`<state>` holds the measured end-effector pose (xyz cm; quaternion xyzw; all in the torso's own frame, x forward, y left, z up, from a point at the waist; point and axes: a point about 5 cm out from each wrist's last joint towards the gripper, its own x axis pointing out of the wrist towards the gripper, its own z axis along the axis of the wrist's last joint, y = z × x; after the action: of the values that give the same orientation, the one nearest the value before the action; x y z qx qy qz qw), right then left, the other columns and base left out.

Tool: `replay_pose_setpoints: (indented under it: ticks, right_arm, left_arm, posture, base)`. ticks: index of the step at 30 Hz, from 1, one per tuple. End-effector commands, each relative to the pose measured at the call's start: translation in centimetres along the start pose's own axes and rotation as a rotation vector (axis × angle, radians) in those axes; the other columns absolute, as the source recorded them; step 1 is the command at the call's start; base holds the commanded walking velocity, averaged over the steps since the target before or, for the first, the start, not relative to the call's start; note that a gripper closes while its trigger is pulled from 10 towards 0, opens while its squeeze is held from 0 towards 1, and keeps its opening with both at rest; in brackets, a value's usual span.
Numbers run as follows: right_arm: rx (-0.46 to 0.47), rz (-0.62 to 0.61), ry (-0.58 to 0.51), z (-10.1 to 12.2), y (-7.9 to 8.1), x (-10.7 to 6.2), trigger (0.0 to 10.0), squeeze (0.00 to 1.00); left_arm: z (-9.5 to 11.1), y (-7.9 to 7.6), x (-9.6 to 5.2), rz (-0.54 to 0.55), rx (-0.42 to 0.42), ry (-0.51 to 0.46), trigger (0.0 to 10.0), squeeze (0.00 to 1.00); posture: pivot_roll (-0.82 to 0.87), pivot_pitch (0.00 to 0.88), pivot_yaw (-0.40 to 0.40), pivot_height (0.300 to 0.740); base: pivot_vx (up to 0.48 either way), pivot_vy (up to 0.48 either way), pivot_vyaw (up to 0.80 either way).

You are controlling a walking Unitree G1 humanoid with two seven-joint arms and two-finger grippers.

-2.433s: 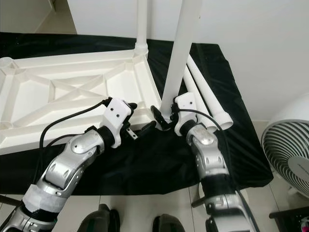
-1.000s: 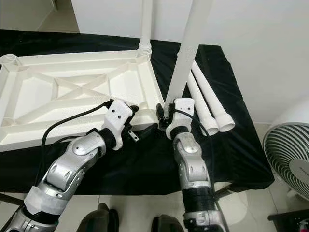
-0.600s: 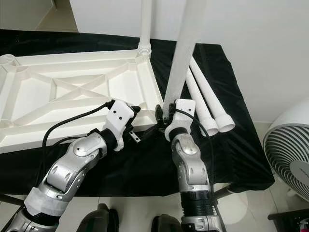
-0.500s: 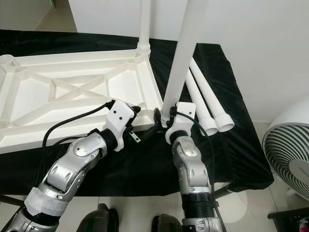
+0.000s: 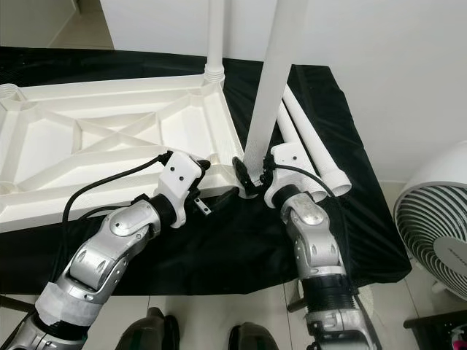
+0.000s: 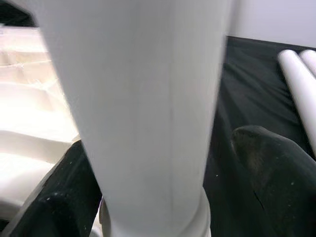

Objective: Building children table

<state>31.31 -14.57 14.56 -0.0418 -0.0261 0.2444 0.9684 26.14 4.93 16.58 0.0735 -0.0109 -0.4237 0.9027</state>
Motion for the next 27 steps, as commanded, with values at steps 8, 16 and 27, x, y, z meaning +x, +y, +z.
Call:
replay_pose_setpoints:
  ticks: [8, 16, 27]
  right_arm:
    - [-0.082, 0.19, 0.032, -1.0, -0.4, 0.9, 4.6, 0.0]
    - [-0.082, 0.217, 0.056, -1.6, -0.8, 1.1, 0.0, 0.0]
    - [-0.004, 0.163, 0.042, -2.0, -1.1, 1.2, 10.0, 0.0]
  left_arm:
    - [-0.1, 0.2, -0.1, 0.005, -0.015, 0.015, 10.0, 0.0]
    - [-0.5, 0.0, -0.4, -0.012, -0.014, 0.036, 10.0, 0.0]
    - [-0.8, -0.3, -0.4, -0.042, -0.012, 0.056, 10.0, 0.0]
  posture:
    - [-0.01, 0.056, -0.021, 0.74]
    - [0.0, 0.056, -0.023, 0.74]
    - [-0.01, 0.055, -0.023, 0.74]
  base:
    - [0.0, 0.0, 0.0]
    - [0.0, 0.0, 0.0]
    - [0.0, 0.0, 0.0]
